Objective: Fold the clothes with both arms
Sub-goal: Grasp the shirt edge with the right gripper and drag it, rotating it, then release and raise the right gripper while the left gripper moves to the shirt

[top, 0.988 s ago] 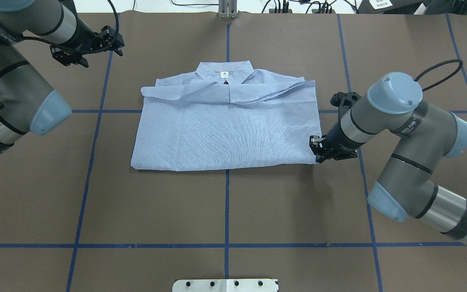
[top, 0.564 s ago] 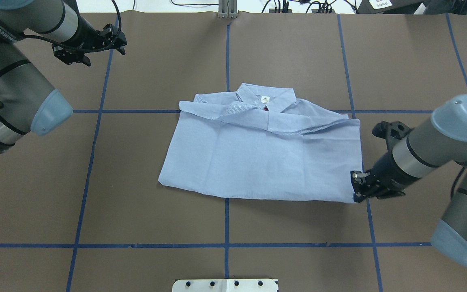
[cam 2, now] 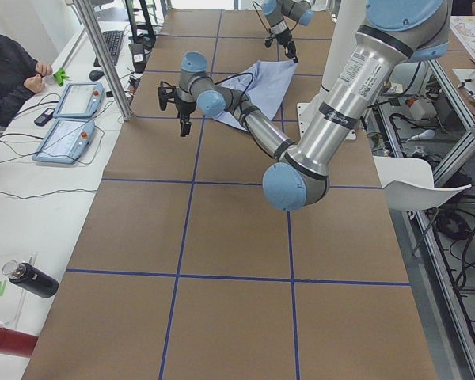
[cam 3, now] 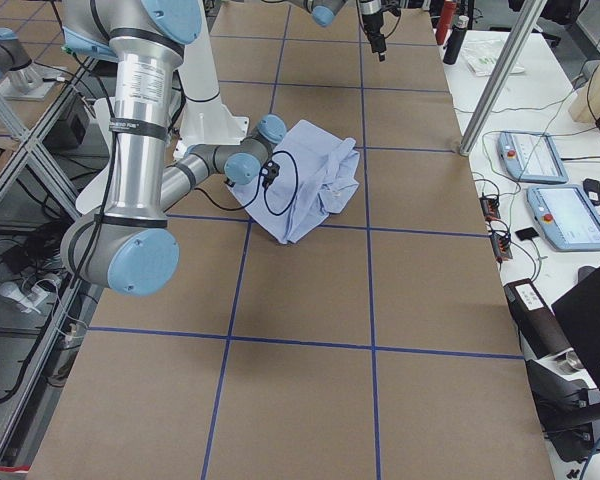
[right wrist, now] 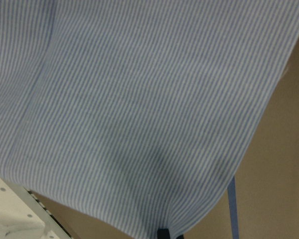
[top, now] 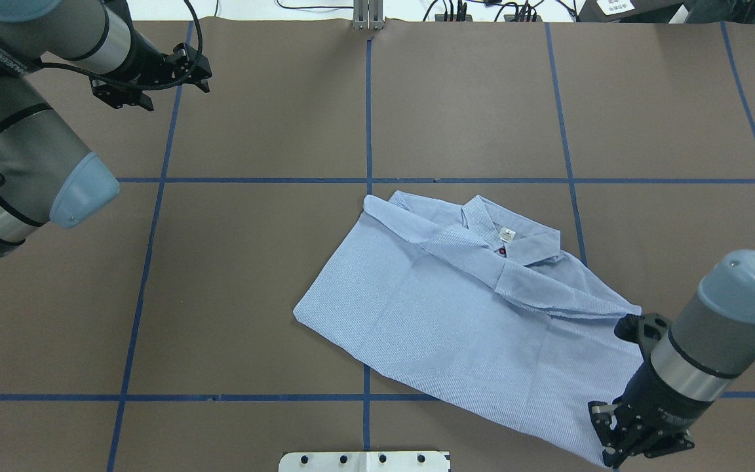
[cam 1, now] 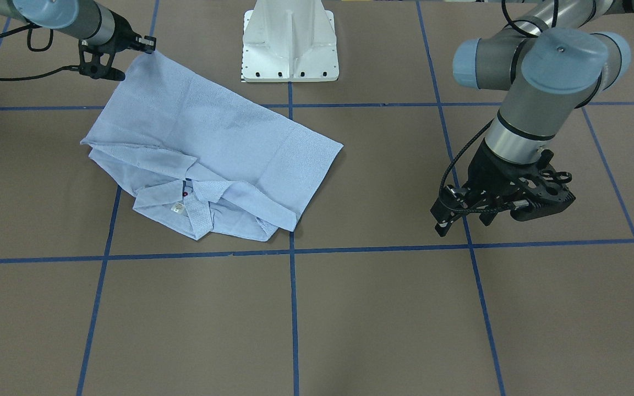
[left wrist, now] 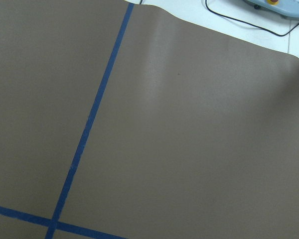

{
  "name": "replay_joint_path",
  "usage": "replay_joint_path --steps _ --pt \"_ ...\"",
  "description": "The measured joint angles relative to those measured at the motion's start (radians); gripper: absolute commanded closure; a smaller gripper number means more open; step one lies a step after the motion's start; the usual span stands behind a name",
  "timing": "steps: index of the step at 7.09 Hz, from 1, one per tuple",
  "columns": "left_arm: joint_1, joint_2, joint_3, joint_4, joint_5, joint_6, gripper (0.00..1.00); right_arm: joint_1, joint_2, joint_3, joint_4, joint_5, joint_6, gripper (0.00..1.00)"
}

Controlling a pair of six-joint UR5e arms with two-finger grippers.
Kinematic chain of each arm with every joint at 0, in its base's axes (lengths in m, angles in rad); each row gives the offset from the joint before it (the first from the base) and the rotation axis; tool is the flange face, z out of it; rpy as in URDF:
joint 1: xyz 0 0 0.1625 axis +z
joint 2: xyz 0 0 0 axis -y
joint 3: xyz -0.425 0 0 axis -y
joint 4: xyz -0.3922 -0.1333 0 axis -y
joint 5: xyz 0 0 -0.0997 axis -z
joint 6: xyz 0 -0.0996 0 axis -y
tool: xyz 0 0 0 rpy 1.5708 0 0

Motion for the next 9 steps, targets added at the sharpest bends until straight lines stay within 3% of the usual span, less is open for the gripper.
replay_joint_path --steps 1,3,7,9 --pt "0.016 0.001 -0.006 -0.001 0.002 -0.014 0.01 -0.039 0.000 0.015 0.001 0.002 0.057 0.01" --pt "0.056 0.002 -0.021 -0.002 0.003 -0.028 0.01 -0.025 0.007 0.020 0.001 0.001 0.112 0.00" --pt "0.288 0.035 -0.144 -0.014 0.012 -0.222 0.01 0.333 0.232 -0.062 0.007 -0.028 0.026 0.00" --pt "0.456 0.040 -0.149 -0.105 0.111 -0.426 0.01 0.407 0.277 -0.079 0.007 -0.125 -0.073 0.00"
